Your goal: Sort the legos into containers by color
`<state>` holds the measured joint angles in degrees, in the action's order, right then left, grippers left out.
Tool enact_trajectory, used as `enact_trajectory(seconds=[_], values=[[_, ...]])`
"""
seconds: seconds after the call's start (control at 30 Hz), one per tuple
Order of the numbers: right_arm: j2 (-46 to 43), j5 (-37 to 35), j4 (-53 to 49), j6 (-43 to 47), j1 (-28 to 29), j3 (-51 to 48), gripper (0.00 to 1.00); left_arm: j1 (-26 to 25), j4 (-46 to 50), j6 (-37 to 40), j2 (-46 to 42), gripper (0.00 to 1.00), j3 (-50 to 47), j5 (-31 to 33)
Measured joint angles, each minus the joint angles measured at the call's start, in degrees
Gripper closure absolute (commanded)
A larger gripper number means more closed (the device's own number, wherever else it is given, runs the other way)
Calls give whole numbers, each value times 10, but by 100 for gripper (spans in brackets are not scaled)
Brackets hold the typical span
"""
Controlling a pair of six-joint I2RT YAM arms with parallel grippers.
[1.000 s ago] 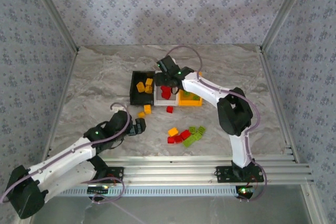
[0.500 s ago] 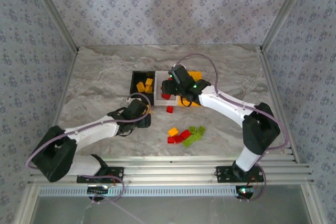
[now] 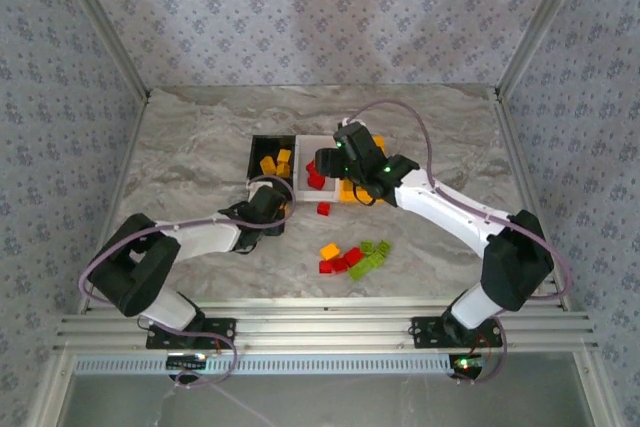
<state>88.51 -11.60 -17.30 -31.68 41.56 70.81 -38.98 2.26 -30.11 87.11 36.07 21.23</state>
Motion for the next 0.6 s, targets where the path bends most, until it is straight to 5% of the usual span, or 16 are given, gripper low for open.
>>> enact_trajectory(seconds=[0.33, 0.6], values=[[0, -2, 0, -4, -5, -17, 28, 0, -23, -14, -30, 66, -36, -23], [-25, -8, 10, -16, -6, -53, 28, -40, 46, -45, -169, 69, -70, -26]])
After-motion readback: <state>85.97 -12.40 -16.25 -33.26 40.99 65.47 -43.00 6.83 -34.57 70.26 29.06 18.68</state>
